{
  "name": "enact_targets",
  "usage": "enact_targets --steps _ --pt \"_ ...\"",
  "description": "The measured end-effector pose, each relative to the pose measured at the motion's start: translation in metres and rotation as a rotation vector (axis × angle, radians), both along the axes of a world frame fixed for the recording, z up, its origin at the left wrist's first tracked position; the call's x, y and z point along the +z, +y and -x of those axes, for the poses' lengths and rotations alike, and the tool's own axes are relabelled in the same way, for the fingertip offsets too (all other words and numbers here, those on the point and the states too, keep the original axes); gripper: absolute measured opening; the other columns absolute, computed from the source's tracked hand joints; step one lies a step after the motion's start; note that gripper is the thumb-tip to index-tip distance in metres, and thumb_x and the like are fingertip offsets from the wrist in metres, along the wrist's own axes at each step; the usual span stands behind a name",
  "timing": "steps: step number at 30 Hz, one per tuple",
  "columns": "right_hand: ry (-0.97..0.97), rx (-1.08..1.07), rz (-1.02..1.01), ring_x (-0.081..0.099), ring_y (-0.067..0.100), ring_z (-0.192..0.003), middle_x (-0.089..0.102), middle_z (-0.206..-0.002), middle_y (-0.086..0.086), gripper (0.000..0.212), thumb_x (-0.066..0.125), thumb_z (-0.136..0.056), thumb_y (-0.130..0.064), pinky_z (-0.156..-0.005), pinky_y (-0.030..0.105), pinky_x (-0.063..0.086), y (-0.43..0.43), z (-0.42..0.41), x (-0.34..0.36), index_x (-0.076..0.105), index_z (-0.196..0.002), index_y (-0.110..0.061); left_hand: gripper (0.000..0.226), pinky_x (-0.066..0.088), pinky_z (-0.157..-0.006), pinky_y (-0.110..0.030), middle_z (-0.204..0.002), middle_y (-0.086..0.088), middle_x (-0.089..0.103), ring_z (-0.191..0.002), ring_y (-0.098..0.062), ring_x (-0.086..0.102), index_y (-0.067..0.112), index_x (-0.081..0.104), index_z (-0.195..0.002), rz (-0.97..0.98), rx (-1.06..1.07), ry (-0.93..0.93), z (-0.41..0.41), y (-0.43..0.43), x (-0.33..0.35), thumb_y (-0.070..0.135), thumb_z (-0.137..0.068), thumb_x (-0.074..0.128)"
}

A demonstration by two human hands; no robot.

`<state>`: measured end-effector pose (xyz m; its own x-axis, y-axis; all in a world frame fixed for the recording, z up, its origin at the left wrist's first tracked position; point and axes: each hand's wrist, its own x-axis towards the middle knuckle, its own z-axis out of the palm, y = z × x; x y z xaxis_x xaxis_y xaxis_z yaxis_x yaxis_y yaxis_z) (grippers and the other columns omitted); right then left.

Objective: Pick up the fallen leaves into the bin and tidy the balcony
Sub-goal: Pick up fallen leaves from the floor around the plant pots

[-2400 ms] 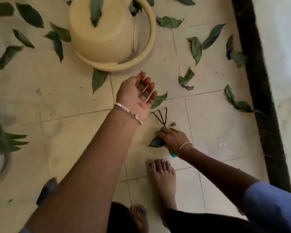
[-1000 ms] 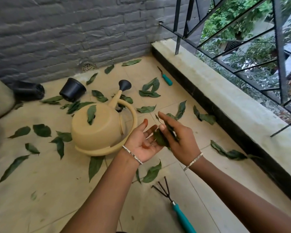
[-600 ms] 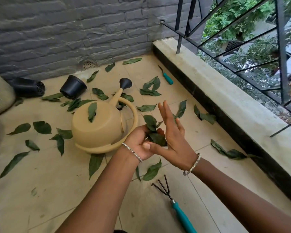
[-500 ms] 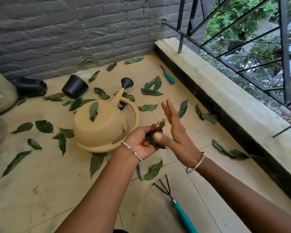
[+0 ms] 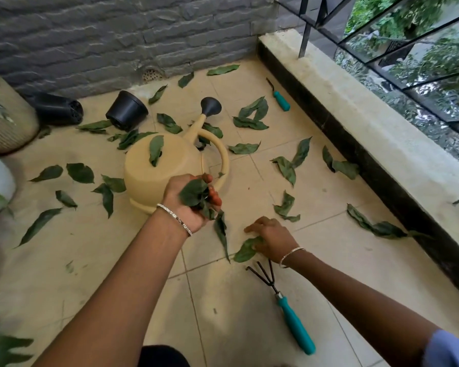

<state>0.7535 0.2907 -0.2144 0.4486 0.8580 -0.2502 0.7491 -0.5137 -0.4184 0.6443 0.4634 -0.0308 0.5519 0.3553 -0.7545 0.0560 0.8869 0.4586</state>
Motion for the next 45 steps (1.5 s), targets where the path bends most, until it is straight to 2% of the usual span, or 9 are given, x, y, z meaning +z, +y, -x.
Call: enact_targets --steps 7,14,17,26,29,33,36,38,45 --pt "0.031 -0.032 -0.019 0.062 0.022 -0.095 0.07 -0.102 0.003 0.017 0.07 -0.084 -0.022 -0.078 0.028 0.047 0.008 -0.012 -0.011 0.075 -0.1 -0.02 0.029 0.046 -0.052 -0.022 -0.055 0.001 0.048 -0.048 -0.012 0.048 0.014 0.053 -0.06 -0.061 0.041 -0.007 0.018 0.012 0.01 0.019 -0.079 0.075" --pt "0.44 -0.625 -0.624 0.067 0.017 -0.07 0.07 -0.081 0.002 0.018 0.078 -0.079 -0.011 -0.063 0.03 0.059 0.019 -0.021 0.095 0.064 -0.09 -0.015 0.021 0.048 -0.044 -0.018 -0.078 -0.006 0.061 -0.061 -0.012 0.056 0.017 0.058 -0.091 -0.133 0.034 -0.015 0.004 0.004 -0.002 -0.005 -0.09 0.058" --pt "0.524 -0.572 -0.729 0.069 0.021 -0.068 0.069 -0.085 0.006 0.02 0.076 -0.082 -0.014 -0.059 0.031 0.06 0.032 -0.024 0.168 0.062 -0.094 -0.011 0.02 0.05 -0.044 -0.021 -0.088 -0.011 0.066 -0.063 -0.016 0.065 0.014 0.058 -0.093 -0.159 0.113 -0.066 -0.01 -0.001 -0.006 -0.006 -0.092 0.055" --pt "0.128 -0.155 -0.447 0.067 0.013 -0.064 0.068 -0.078 -0.002 0.013 0.075 -0.083 -0.021 -0.057 0.025 0.055 0.059 -0.017 0.223 0.064 -0.091 -0.019 0.023 0.059 -0.066 -0.033 -0.11 -0.016 0.07 -0.09 -0.023 0.07 0.009 0.063 -0.112 -0.145 0.215 -0.284 -0.028 -0.01 -0.011 0.021 -0.092 0.062" --pt "0.006 -0.07 -0.435 0.057 0.005 -0.065 0.063 -0.076 -0.011 0.012 0.075 -0.079 -0.022 -0.061 0.019 0.047 0.061 0.0 0.199 0.068 -0.089 -0.019 0.031 0.058 -0.064 -0.033 -0.091 -0.01 0.071 -0.077 -0.02 0.071 0.009 0.065 -0.102 -0.132 0.159 -0.281 -0.018 -0.002 -0.015 0.034 -0.084 0.071" --pt "0.265 0.058 -0.447 0.06 0.005 -0.074 0.067 -0.089 -0.009 0.021 0.073 -0.078 -0.019 -0.064 0.008 0.044 0.063 0.016 0.178 0.072 -0.099 -0.019 0.005 0.06 -0.066 -0.04 -0.077 -0.011 0.064 -0.065 -0.025 0.065 0.012 0.063 -0.088 -0.088 0.105 -0.16 -0.008 0.005 -0.024 0.01 -0.089 0.067" --pt "0.468 -0.115 -0.566 0.065 0.016 -0.076 0.069 -0.085 -0.006 0.015 0.066 -0.082 -0.015 -0.067 0.026 0.055 0.065 0.015 0.16 0.07 -0.095 -0.02 0.013 0.055 -0.057 -0.025 -0.065 -0.005 0.059 -0.054 -0.017 0.054 0.014 0.061 -0.085 -0.121 0.191 -0.01 0.0 0.017 -0.031 0.003 -0.093 0.057" --pt "0.376 -0.227 -0.558 0.065 0.02 -0.071 0.066 -0.083 -0.006 0.012 0.063 -0.085 -0.012 -0.07 0.037 0.057 0.069 0.007 0.135 0.067 -0.094 -0.019 0.014 0.044 -0.043 -0.016 -0.062 0.0 0.056 -0.047 -0.011 0.045 0.016 0.06 -0.082 -0.095 0.192 0.021 0.008 0.025 -0.03 0.009 -0.094 0.058" --pt "0.11 0.17 0.125 0.045 0.034 -0.125 0.046 -0.138 0.009 0.049 0.062 -0.088 -0.041 -0.101 0.044 0.044 0.077 0.023 0.022 0.052 -0.135 -0.033 0.021 0.032 -0.04 -0.017 -0.06 0.003 0.044 -0.041 -0.009 0.038 0.016 0.053 -0.071 -0.071 0.003 -0.079 0.021 0.028 -0.017 0.02 -0.09 0.061"
